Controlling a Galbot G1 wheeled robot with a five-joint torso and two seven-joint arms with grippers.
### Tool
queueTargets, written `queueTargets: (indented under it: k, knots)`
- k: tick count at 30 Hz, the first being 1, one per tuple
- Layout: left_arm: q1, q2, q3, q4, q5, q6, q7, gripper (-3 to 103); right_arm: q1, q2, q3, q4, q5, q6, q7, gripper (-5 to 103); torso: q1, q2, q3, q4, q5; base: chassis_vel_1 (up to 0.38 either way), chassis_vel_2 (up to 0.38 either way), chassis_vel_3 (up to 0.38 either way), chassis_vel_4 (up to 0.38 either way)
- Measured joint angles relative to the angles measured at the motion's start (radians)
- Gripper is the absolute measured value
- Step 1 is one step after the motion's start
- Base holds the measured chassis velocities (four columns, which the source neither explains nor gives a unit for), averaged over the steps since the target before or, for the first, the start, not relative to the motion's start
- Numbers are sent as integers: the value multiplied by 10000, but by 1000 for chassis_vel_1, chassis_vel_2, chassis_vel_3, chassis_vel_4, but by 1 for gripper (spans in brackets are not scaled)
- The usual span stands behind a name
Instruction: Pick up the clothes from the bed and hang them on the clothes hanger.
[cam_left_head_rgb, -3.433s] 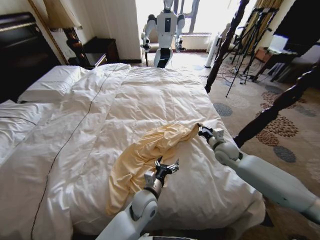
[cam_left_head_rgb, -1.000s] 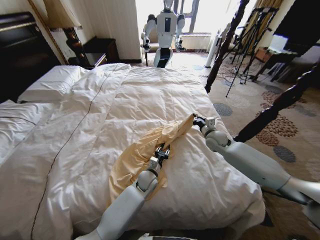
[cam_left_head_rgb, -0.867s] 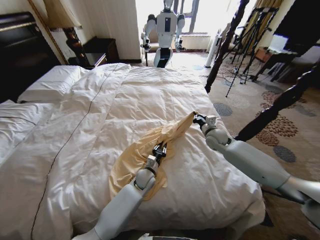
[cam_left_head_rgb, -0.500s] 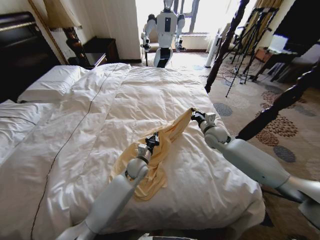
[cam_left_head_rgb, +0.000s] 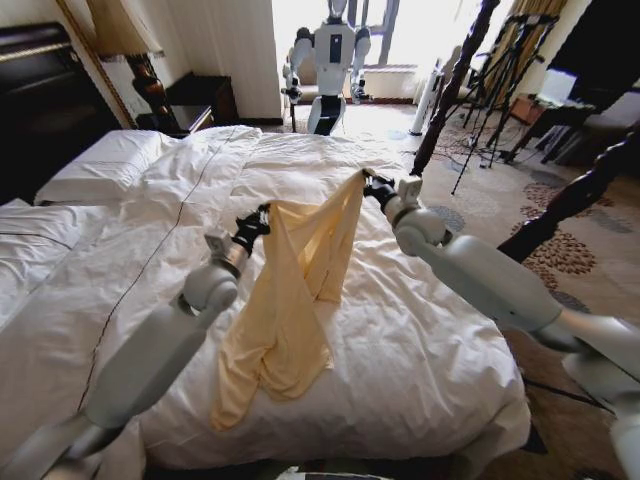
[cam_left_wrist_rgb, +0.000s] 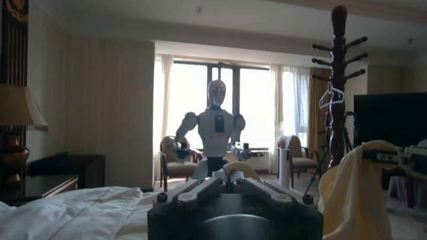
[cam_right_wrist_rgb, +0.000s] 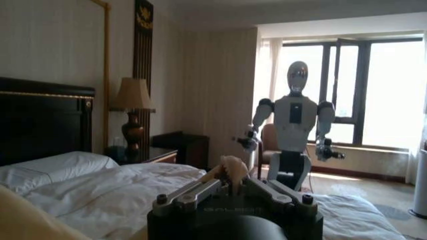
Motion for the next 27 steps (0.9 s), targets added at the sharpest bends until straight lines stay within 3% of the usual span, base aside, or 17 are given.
queueTargets:
  k: [5,10,13,14,16,17,19,20,21,23,24,26,27]
  knots:
    - [-1156,917,-818,279,-797,172,39,0,1088,614,-97,51,373,-203,-14,0,0,0,-2,-3,2,0,0,0,0]
    - [-1196,1749,-1687,197,-1432,409,218,0,2052,889,-185,70,772,-476,133,0,1,0,-1,-2,-2,0,0,0,0]
    - [-622,2697,-3226,-263,-2503,725,325,0,3296,908,-466,391,1416,-789,314,0,0,1,-1,-3,-3,0,0,0,0]
    - [-622,2697,-3226,-263,-2503,725,325,0,3296,908,-466,391,1416,-789,314,0,0,1,-1,-3,-3,0,0,0,0]
    - [-220,3265,-4397,-443,-3215,826,442,0,4149,969,-661,581,2017,-961,506,0,-4,1,-2,-4,-2,0,0,0,0]
    - [-220,3265,-4397,-443,-3215,826,442,0,4149,969,-661,581,2017,-961,506,0,-4,1,-2,-4,-2,0,0,0,0]
    - [462,3995,-5953,-494,-4090,874,625,0,5222,1139,-773,665,2733,-1231,700,0,-5,2,-4,-2,-2,0,0,0,0]
    - [462,3995,-5953,-494,-4090,874,625,0,5222,1139,-773,665,2733,-1231,700,0,-5,2,-4,-2,-2,0,0,0,0]
    - [755,4249,-6549,-489,-4387,912,670,0,5545,1174,-807,680,2942,-1323,734,0,-5,2,-3,0,-6,0,0,0,0]
    - [1702,4834,-8299,-409,-5035,991,906,0,6390,1161,-881,849,3507,-1566,837,0,-3,2,-3,-1,-2,0,0,0,0]
    - [1702,4834,-8299,-409,-5035,991,906,0,6390,1161,-881,849,3507,-1566,837,0,-3,2,-3,-1,-2,0,0,0,0]
    - [2535,5321,-9900,-366,-5694,1251,1104,0,7075,1015,-930,1099,3982,-1740,958,0,-4,2,-4,2,5,0,0,0,0]
    - [2535,5321,-9900,-366,-5694,1251,1104,0,7075,1015,-930,1099,3982,-1740,958,0,-4,2,-4,2,5,0,0,0,0]
